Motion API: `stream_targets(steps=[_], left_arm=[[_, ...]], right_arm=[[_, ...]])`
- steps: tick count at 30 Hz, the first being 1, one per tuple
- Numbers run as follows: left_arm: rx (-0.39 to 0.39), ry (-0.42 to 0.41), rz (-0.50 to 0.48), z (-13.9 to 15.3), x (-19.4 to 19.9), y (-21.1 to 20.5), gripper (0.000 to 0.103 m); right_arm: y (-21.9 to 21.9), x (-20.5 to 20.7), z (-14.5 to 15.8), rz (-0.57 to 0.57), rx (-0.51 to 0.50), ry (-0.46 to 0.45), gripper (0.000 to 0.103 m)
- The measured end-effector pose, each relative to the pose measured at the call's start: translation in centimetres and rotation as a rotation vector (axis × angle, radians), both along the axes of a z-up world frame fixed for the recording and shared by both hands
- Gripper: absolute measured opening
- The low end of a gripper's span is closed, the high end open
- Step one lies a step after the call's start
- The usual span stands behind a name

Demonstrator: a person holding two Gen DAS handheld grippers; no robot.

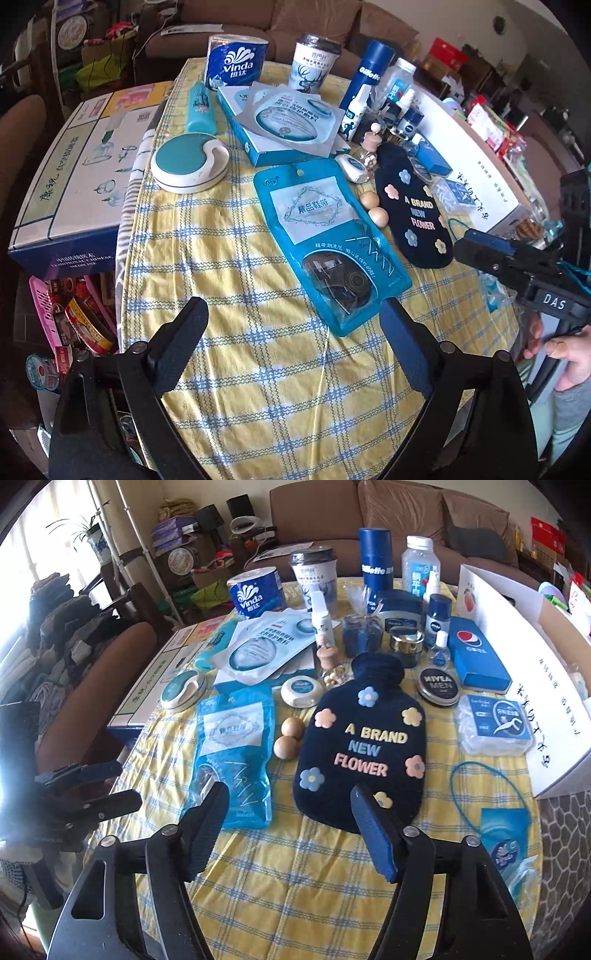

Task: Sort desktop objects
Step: 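Withdraw both open tools from the box back over the table, then close both tools on the blue shoelace bag lying on the cloth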

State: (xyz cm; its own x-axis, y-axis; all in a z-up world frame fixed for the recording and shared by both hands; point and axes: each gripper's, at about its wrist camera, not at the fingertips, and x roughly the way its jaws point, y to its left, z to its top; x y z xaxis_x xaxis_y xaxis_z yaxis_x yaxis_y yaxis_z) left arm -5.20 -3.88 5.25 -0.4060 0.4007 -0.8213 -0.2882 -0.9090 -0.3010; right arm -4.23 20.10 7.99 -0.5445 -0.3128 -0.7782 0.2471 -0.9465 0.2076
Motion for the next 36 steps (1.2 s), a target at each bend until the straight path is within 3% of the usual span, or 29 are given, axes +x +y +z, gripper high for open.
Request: stream_targets(steps=[2, 5, 8, 10, 13, 16, 21, 25, 30, 32, 34, 36], left_arm=[[0.029, -0.012, -0.003, -0.3, 0.0, 0.0, 0.079], [0.078, -0.032, -0.01, -0.9, -0.1, 0.1, 0.079], [0.1, -0.044, -0.024, -1.5, -0.2, 0.5, 0.068], [0.109, -0.051, -0.033, -1.9, -0.2, 0.7, 0.067], [0.11, -0.063, -0.037, -2.5, -0.3, 1.0, 0.067], [0.122, -0.083, -0.033, -3.4, -0.5, 1.1, 0.057], [0.204, -0.124, -0.01, -4.1, -1.1, 0.5, 0.05], [0.227, -0.135, 0.02, -4.4, -1.3, -0.1, 0.045], [0.219, -0.12, 0.016, -4.4, -1.2, 0.1, 0.045], [0.224, -0.122, 0.015, -4.4, -1.3, 0.2, 0.045], [0.223, -0.123, -0.006, -4.3, -1.3, 0.4, 0.044], [0.198, -0.113, -0.014, -4.1, -1.3, 0.7, 0.027]], right_arm=[[-0.7, 0.0, -0.8, 0.016, -0.011, -0.006, 0.062], [-1.6, 0.0, -1.9, 0.043, -0.045, -0.018, 0.055], [-2.5, -0.1, -3.1, 0.056, -0.067, -0.049, 0.05], [-2.9, -0.3, -3.9, 0.058, -0.087, -0.068, 0.046], [-3.0, -0.5, -4.6, 0.038, -0.093, -0.082, 0.045], [-2.6, -0.8, -4.9, 0.014, -0.113, -0.089, 0.045], [-2.4, -1.3, -5.9, -0.005, -0.15, -0.12, 0.045], [-2.4, -1.3, -5.9, -0.008, -0.194, -0.141, 0.026], [-2.1, -1.5, -5.7, -0.025, -0.193, -0.144, 0.026], [-2.2, -1.8, -6.0, -0.014, -0.204, -0.162, 0.034], [-2.7, -1.9, -6.1, 0.008, -0.213, -0.164, 0.034], [-3.4, -1.9, -6.1, 0.036, -0.201, -0.169, 0.031]])
